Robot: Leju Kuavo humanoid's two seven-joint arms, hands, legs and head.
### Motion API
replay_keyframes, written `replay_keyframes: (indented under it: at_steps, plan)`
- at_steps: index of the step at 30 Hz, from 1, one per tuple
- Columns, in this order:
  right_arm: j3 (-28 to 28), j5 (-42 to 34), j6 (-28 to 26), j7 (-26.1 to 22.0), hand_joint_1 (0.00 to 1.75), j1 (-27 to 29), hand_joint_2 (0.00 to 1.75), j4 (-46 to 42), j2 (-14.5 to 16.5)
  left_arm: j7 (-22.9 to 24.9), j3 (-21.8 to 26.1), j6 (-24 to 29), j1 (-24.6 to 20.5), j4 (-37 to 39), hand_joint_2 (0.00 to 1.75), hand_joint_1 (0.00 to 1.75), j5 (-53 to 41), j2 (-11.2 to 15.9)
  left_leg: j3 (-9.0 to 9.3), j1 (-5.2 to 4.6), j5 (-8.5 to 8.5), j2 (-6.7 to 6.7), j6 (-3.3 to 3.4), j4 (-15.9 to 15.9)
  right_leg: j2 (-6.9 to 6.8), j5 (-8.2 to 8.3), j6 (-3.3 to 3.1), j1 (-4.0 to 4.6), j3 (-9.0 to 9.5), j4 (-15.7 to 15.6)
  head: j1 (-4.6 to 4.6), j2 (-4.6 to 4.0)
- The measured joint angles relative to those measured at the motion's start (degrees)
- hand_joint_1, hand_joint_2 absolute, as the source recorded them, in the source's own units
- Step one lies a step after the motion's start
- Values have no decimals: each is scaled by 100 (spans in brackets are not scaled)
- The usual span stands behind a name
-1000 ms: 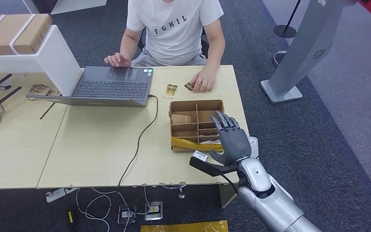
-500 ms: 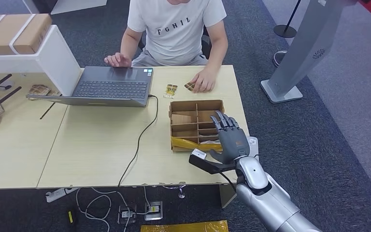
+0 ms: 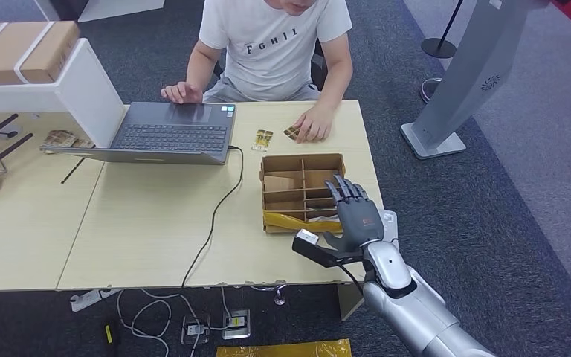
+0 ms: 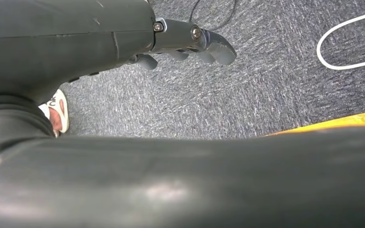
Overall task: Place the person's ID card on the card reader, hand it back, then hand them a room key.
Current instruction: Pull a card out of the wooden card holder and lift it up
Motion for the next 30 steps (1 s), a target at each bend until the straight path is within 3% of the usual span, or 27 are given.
replay_keyframes:
  at_steps: [1, 2, 3, 30]
  plan:
    - [-1, -8, 3, -1, 129, -1, 175, 13, 0, 0, -2, 1, 0, 0, 0, 0, 1, 0, 0, 0, 0, 0, 0, 0, 0, 0, 0, 0, 0, 0, 0, 0]
    - [-1, -18, 5, -2, 162, -2, 175, 25, 1, 0, -3, 2, 0, 0, 0, 0, 2, 0, 0, 0, 0, 0, 0, 0, 0, 0, 0, 0, 0, 0, 0, 0]
    - [-2, -34, 5, -5, 175, -3, 175, 36, 1, 0, -5, 3, 0, 0, 0, 0, 3, 0, 0, 0, 0, 0, 0, 0, 0, 0, 0, 0, 0, 0, 0, 0]
    - [-5, -356, -141, -223, 175, -60, 175, 184, 63, 0, -79, 11, 0, 0, 0, 0, -19, 0, 1, 0, 0, 0, 0, 0, 1, 0, 0, 0, -1, 0, 0, 0]
